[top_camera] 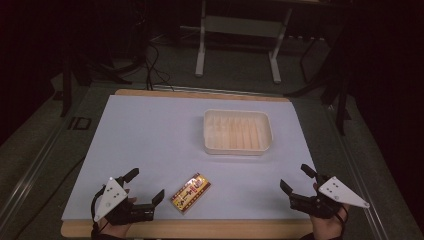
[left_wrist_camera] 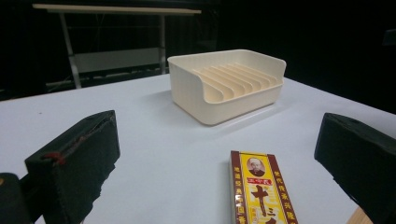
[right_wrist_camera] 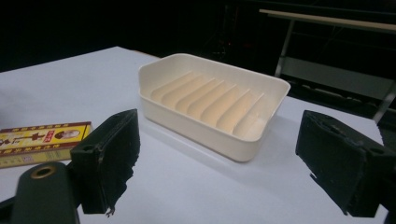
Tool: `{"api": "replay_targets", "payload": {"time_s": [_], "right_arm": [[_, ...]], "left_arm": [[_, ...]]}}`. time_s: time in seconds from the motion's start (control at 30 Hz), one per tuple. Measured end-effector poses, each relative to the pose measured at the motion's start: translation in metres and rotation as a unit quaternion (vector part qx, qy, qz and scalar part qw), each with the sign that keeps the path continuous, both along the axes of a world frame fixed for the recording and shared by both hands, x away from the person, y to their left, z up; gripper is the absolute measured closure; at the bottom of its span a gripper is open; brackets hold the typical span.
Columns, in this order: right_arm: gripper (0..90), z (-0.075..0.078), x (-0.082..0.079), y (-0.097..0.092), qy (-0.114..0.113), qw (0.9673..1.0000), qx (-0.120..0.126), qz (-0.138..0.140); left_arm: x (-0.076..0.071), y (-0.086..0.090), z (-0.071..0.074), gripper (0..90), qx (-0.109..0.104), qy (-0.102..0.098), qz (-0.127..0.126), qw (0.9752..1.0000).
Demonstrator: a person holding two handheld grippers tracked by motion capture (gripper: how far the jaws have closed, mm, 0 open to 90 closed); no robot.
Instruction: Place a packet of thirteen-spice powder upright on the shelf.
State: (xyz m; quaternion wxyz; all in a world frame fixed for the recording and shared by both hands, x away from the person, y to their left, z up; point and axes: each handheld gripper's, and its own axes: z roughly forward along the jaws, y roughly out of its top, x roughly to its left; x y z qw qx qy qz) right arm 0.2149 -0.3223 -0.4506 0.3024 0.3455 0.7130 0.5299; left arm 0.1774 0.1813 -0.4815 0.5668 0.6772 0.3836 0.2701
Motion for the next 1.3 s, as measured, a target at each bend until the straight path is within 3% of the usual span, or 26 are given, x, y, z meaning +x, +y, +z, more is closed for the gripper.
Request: {"api": "replay_targets", "payload": {"time_s": [0.13,0.17,0.2,0.23,0.3,0.33,0.63,0.8,0.93,1.07,1.1,1.3], "right_arm": [[13.4,0.0,0.001,0.0,0.005,1.0,-0.001,-0.001],[12.9,0.0,0.003,-0.001,0.007,1.0,0.0,-0.003],[12.7,0.0,0.003,-0.001,0.008,1.0,-0.001,-0.005],[12.4,0.0,0.003,-0.001,0.012,0.9999,0.0,-0.006],[12.2,0.0,0.004,-0.002,0.014,0.9999,0.001,-0.006],[11.9,0.0,0.004,-0.002,0.016,0.9998,0.003,-0.006],[11.7,0.001,0.003,-0.001,0.017,0.9998,0.011,-0.004],[11.7,0.001,0.003,0.001,0.022,0.9997,0.013,-0.002],[11.7,0.0,0.004,0.002,0.023,0.9997,0.013,0.0],[11.7,0.0,0.004,0.003,0.024,0.9996,0.013,0.004],[11.7,0.0,0.004,0.003,0.025,0.9996,0.014,0.005],[11.7,-0.001,0.004,0.004,0.026,0.9995,0.013,0.009]], "left_arm": [[0.001,0.0,0.0,0.8,0.0,0.003,0.002,1.0],[0.001,0.001,0.0,0.7,-0.025,0.012,-0.013,0.9995],[0.001,0.001,0.0,0.8,-0.025,0.012,-0.013,0.9995],[0.001,0.0,0.002,0.8,-0.021,0.025,-0.016,0.9993],[0.002,-0.002,0.002,0.8,-0.016,0.031,-0.021,0.9991],[0.001,-0.005,0.003,0.8,-0.004,0.04,-0.02,0.999],[0.003,-0.013,0.017,0.8,0.026,0.065,-0.026,0.9972],[0.012,-0.017,0.024,0.8,0.021,0.101,-0.031,0.9942],[0.017,-0.024,0.028,0.8,0.034,0.108,-0.032,0.9931],[0.023,-0.035,0.031,0.8,0.053,0.128,-0.04,0.9896],[0.024,-0.038,0.031,0.8,0.062,0.127,-0.032,0.9894],[0.027,-0.054,0.033,0.9,0.073,0.13,-0.049,0.9876]]}}
